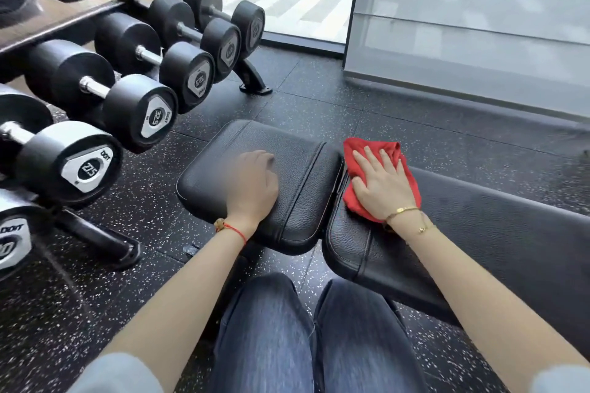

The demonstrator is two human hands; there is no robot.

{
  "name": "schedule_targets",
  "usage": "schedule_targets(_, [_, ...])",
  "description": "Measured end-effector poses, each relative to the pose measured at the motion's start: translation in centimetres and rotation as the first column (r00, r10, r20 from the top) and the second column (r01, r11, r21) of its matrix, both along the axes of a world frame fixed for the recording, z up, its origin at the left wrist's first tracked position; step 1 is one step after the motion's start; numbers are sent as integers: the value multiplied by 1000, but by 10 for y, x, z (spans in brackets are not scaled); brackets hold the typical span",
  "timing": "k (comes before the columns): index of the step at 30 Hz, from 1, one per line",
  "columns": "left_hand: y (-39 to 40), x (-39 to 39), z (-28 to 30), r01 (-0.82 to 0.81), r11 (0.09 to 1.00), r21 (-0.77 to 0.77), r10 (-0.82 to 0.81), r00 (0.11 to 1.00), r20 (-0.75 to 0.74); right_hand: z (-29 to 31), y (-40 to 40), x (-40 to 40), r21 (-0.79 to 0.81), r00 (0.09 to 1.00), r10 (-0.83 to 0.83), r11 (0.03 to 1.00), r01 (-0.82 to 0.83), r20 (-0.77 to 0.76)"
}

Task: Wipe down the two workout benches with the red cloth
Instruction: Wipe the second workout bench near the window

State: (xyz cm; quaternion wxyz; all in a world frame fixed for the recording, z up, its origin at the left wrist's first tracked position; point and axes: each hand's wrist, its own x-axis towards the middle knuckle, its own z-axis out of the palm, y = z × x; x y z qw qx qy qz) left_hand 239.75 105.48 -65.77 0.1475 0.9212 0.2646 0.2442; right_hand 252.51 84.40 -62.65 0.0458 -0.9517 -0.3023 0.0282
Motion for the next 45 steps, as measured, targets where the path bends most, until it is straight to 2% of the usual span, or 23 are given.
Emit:
schedule_targets(4, [1, -1, -1, 6, 1000, -4, -6, 1000, 12, 3, 18, 15, -18, 996, -79, 997, 79, -39])
schedule_targets(10, [-5, 0, -1, 7, 1000, -5, -8, 999, -52, -7, -22, -59, 15, 994, 106, 994, -107, 26])
schedule_targets(13, [-15, 1, 2, 1, 998, -57, -4, 999, -43, -8, -48, -88, 37, 990, 139, 989, -141, 37])
schedule_targets(17, [-54, 9, 10, 139, 989, -42, -139, 990, -11, -9, -75, -79, 49, 999, 11, 999, -13, 36])
schedule_targets(21, [-97, 19, 9, 273, 961, -49, -273, 962, 8, -9, -85, -22, 48, 977, -211, 977, 210, 28])
schedule_targets(24, [-116, 24, 3, 323, 946, -28, -324, 946, -22, -3, -70, 18, 35, 965, -262, 964, 262, -13])
schedule_targets(28, [-117, 25, -2, 338, 941, 29, -335, 939, -79, -2, -61, 19, 22, 983, -185, 983, 185, -7])
schedule_targets(34, [-116, 24, -2, 360, 932, 39, -357, 931, -76, -6, -103, -50, 58, 999, -34, 998, 32, 31])
schedule_targets(37, [-114, 21, -6, 369, 928, 41, -365, 927, -83, -10, -145, -59, 82, 982, -190, 979, 188, 18])
schedule_targets(41, [-112, 17, -8, 391, 919, 49, -386, 918, -91, -5, -163, -40, 43, 870, -492, 870, 492, -5])
schedule_targets(43, [-111, 15, -9, 399, 915, 58, -393, 915, -92, -3, -149, -38, 36, 844, -536, 844, 536, -10])
schedule_targets(45, [-111, 13, -9, 407, 911, 62, -401, 912, -90, -4, -128, -48, 37, 869, -495, 869, 494, 14])
